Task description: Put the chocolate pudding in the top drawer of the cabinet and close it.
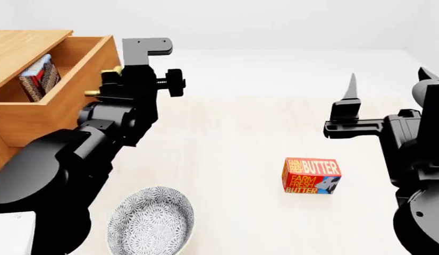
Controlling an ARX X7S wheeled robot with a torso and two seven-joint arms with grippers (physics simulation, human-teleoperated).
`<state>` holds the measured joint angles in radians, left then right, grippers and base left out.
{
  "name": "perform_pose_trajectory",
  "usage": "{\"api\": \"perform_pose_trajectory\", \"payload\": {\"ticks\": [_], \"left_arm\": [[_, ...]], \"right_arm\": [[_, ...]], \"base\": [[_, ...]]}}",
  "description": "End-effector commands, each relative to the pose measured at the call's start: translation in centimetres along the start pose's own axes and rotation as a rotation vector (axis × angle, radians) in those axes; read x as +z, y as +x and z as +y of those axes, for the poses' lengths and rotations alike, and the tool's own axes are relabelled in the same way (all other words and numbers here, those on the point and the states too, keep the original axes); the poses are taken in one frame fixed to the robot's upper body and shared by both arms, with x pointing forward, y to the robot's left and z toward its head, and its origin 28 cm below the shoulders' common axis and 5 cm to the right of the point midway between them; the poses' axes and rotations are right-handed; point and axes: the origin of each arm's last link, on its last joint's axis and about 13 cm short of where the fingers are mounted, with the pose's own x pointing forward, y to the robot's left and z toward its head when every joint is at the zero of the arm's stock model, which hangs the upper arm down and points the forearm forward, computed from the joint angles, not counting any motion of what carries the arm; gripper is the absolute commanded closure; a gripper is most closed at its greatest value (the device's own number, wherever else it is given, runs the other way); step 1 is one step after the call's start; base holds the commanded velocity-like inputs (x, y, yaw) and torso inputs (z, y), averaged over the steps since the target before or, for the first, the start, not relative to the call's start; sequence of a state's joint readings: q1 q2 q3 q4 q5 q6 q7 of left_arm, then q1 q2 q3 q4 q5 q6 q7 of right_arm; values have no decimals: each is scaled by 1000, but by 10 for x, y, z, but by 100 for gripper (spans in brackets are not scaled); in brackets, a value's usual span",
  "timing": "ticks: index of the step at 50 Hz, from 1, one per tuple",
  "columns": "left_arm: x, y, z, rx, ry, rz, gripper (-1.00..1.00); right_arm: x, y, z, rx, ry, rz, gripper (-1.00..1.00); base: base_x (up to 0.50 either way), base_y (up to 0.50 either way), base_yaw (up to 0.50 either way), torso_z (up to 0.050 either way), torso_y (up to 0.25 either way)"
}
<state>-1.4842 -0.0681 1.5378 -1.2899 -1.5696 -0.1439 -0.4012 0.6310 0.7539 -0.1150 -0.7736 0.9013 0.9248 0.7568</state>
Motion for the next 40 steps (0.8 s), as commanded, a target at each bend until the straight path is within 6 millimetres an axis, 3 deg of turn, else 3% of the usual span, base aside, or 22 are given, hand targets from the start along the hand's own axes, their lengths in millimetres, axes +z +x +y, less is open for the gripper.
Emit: {"api": "perform_pose_trajectory", "payload": {"ticks": [1,40], "left_arm": [[0,6,29,91,-3,-1,-100],[-8,12,90,270,-20,12,-100]], "right_arm": [[1,1,4,9,-5,0,-100],[3,2,10,21,-24,6,-100]], "base": [[0,0,0,0,0],[0,0,0,0,0]]}}
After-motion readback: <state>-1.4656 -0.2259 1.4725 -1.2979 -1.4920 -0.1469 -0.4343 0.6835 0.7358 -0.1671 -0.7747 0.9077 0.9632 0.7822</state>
